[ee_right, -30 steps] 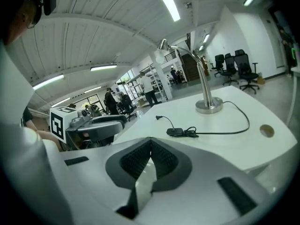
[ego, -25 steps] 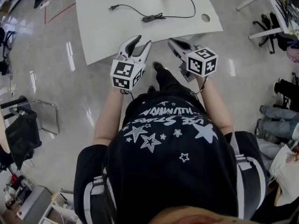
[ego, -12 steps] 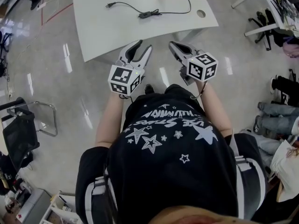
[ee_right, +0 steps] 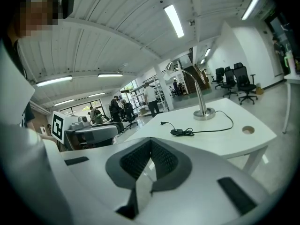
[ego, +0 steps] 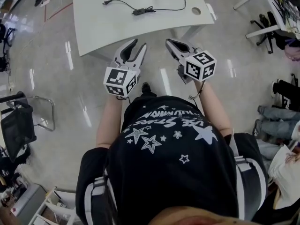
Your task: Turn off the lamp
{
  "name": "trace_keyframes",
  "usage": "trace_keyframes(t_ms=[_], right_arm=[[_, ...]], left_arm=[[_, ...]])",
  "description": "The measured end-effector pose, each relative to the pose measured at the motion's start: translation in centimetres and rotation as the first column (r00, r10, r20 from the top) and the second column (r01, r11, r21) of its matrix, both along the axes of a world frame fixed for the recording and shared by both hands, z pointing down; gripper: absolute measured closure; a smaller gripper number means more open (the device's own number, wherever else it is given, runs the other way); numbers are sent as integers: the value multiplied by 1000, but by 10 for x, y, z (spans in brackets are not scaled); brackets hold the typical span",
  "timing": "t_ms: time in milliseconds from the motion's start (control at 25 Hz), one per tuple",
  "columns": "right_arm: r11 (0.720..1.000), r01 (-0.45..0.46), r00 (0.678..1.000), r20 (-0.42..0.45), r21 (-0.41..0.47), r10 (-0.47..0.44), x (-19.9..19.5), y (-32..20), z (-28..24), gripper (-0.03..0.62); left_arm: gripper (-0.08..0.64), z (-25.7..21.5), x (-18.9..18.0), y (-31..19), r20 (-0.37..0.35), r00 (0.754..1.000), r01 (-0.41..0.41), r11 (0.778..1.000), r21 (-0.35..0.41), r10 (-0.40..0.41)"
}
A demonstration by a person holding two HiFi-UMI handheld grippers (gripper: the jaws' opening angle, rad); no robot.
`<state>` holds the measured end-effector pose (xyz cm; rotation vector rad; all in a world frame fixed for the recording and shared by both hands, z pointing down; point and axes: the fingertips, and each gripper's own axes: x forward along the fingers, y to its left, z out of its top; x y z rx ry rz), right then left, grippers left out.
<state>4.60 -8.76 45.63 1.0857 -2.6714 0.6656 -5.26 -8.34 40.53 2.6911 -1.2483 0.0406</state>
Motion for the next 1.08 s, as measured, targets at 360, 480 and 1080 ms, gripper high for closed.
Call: trace_keyframes(t_ms=[360, 480, 1080], right_arm=[[999, 17, 1000, 16, 41, -18, 37, 47, -9, 586], [999, 24, 999, 19, 42, -25, 53, 65, -11, 586], [997, 58, 998, 15, 51, -59, 97, 150, -13, 586]], left_arm=[[470, -4, 42, 46, 25, 1000, 16, 1000, 12, -16], [487, -11, 57, 62, 22, 1000, 20, 1000, 22, -20], [551, -23, 95, 151, 29, 999, 38, 999, 36, -39]])
